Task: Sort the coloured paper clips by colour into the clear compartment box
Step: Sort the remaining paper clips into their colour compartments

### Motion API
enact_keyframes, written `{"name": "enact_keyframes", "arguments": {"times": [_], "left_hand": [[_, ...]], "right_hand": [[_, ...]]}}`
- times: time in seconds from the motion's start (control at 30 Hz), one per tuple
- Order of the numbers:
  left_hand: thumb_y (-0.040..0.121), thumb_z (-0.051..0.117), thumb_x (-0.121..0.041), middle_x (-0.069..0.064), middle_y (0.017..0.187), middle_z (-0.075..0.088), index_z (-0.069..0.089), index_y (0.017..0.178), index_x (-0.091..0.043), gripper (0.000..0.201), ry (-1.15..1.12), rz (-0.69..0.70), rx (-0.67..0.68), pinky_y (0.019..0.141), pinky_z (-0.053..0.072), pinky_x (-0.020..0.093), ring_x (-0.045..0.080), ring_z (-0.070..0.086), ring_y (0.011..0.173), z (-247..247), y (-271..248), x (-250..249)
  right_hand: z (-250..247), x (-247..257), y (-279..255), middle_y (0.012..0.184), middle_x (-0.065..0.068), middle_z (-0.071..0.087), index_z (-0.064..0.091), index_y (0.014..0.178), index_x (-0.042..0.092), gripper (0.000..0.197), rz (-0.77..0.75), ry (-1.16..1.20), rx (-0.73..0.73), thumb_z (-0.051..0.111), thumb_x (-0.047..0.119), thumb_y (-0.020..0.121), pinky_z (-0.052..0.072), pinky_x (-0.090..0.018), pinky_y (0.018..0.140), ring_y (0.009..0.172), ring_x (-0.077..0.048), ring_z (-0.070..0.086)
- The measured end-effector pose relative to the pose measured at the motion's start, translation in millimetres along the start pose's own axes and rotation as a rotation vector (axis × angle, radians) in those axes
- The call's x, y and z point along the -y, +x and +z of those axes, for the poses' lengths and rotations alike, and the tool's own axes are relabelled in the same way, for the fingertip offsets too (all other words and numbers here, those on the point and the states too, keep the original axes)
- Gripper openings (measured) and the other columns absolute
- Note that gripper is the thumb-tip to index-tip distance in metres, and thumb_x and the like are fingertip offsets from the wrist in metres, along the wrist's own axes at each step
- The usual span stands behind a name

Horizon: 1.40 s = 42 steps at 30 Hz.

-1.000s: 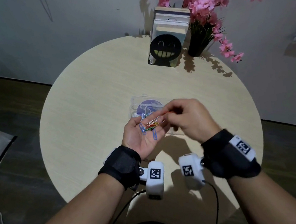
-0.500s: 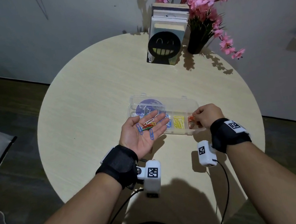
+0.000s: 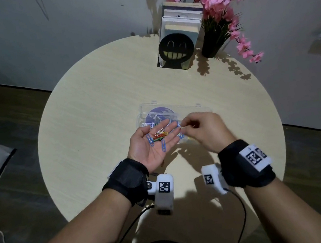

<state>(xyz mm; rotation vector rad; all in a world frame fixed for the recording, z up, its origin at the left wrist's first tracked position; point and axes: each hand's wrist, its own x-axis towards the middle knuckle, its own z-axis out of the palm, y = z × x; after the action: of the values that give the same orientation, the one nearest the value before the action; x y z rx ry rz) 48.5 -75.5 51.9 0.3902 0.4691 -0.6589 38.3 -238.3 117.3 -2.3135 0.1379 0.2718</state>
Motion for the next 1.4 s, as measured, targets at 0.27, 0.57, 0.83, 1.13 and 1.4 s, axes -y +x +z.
{"name": "enact_keyframes", "arguments": {"times": [0.27, 0.57, 0.83, 1.13, 1.4], "left_hand": [[0.090, 0.033, -0.028, 0.024, 0.131, 0.057, 0.058, 0.123, 0.003, 0.051, -0.007, 0.025, -0.047, 0.089, 0.051, 0.037, 0.035, 0.047, 0.126, -10.3, -10.4, -2.5], [0.096, 0.023, -0.051, 0.023, 0.129, 0.057, 0.062, 0.119, 0.000, 0.068, 0.080, 0.037, -0.081, 0.101, 0.043, 0.040, 0.030, 0.061, 0.113, -13.3, -19.6, -7.9], [0.092, 0.021, -0.063, 0.021, 0.134, 0.055, 0.050, 0.134, -0.003, 0.080, 0.090, -0.003, -0.091, 0.113, 0.029, 0.045, 0.034, 0.050, 0.128, -17.2, -17.8, -8.7], [0.096, 0.027, -0.047, 0.021, 0.094, 0.068, 0.068, 0.101, 0.003, 0.065, 0.085, 0.072, -0.089, 0.082, 0.055, 0.036, 0.026, 0.066, 0.089, -24.2, -16.7, -15.1], [0.096, 0.032, -0.033, 0.027, 0.127, 0.058, 0.053, 0.125, 0.005, 0.052, 0.063, 0.056, -0.093, 0.109, 0.037, 0.048, 0.042, 0.055, 0.120, -27.6, -16.7, -22.5]], "right_hand": [[59.7, 35.6, -17.1, 0.089, -0.013, 0.066, 0.062, 0.087, 0.009, 0.011, 0.025, -0.259, 0.126, 0.060, 0.019, 0.083, 0.041, -0.028, 0.064, 0.087, -0.028, 0.061], [62.9, 52.1, -14.9, 0.087, -0.008, 0.065, 0.058, 0.081, 0.021, 0.008, -0.060, -0.174, 0.168, 0.054, 0.014, 0.082, 0.034, -0.026, 0.061, 0.078, -0.021, 0.054], [86.6, 58.4, -7.6, 0.102, -0.017, 0.059, 0.064, 0.110, 0.020, 0.029, -0.083, -0.233, 0.152, 0.051, 0.013, 0.085, 0.052, -0.042, 0.078, 0.096, -0.032, 0.057], [46.9, 50.5, -6.9, 0.078, -0.001, 0.068, 0.068, 0.086, 0.018, 0.007, -0.122, -0.025, 0.122, 0.066, 0.014, 0.082, 0.046, -0.026, 0.068, 0.074, -0.016, 0.061], [25.5, -11.6, 47.0, 0.068, 0.002, 0.060, 0.060, 0.069, 0.019, 0.014, 0.160, -0.077, -0.056, 0.068, 0.016, 0.080, 0.040, -0.023, 0.060, 0.064, -0.017, 0.053]]}}
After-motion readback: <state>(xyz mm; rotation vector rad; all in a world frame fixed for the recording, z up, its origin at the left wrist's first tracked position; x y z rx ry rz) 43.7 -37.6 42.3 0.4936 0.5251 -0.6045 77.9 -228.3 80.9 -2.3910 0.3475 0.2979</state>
